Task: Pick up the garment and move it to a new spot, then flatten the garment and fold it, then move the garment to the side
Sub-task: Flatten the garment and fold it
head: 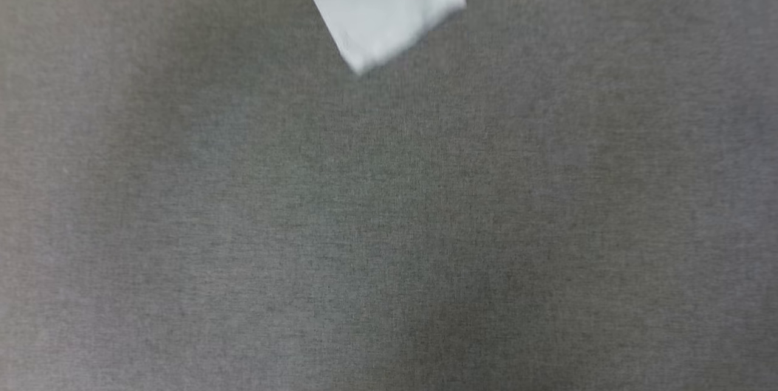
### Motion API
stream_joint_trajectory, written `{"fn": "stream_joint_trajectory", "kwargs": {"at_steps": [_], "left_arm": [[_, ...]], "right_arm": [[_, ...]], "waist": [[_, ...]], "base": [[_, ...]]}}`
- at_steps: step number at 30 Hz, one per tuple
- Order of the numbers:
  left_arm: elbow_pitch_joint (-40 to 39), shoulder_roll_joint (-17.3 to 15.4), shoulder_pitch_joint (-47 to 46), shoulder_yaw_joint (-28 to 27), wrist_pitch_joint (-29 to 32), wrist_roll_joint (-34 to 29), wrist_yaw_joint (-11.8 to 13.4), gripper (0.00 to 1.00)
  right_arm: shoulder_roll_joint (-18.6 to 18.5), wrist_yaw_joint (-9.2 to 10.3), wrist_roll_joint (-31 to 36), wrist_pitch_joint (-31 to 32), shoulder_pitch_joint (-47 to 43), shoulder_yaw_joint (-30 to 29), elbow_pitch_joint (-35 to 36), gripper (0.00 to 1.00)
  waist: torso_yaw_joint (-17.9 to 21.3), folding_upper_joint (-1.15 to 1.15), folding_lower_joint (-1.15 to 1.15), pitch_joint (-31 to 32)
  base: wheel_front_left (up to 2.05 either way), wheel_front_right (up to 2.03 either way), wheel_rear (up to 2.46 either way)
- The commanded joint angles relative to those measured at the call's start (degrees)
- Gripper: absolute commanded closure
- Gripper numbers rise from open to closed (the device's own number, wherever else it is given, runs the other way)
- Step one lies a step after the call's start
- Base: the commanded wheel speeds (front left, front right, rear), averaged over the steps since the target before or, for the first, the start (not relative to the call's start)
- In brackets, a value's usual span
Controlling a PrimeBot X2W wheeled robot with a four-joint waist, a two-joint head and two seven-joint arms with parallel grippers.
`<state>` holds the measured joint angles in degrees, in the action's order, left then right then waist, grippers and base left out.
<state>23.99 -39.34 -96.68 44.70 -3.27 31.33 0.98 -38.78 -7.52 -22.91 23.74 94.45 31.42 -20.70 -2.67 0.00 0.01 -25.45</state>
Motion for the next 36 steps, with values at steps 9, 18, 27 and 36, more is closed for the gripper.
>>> {"fn": "stream_joint_trajectory", "kwargs": {"at_steps": [9,18,27,36], "left_arm": [[10.4,4.4,-13.4,-0.5,-2.7,-1.7,-4.0,1.00],[17.9,7.0,-14.4,1.8,-5.5,-1.5,-6.6,1.00],[23.1,8.9,-6.3,5.9,-8.9,0.5,-8.0,1.00],[22.5,9.5,11.2,8.6,-11.7,3.8,-8.1,1.00]], "right_arm": [[4.0,0.06,3.1,-4.0,12.8,3.5,-10.2,1.00],[5.1,0.06,0.8,-8.4,14.7,9.5,-17.3,1.00],[6.5,0.06,-4.5,-14.2,5.5,15.1,-21.9,1.00],[7.8,0.06,-8.7,-19.5,-10.1,19.7,-21.5,1.00]], "waist": [[-0.4,0.00,-0.01,-4.8],[-1.1,0.00,-0.01,-7.4],[-1.1,0.00,-0.01,-7.8],[-1.0,0.00,-0.01,-3.9]], "base": [[0.00,0.00,0.00],[0.00,0.00,0.00],[0.00,0.00,0.00],[0.00,0.00,0.00]]}}
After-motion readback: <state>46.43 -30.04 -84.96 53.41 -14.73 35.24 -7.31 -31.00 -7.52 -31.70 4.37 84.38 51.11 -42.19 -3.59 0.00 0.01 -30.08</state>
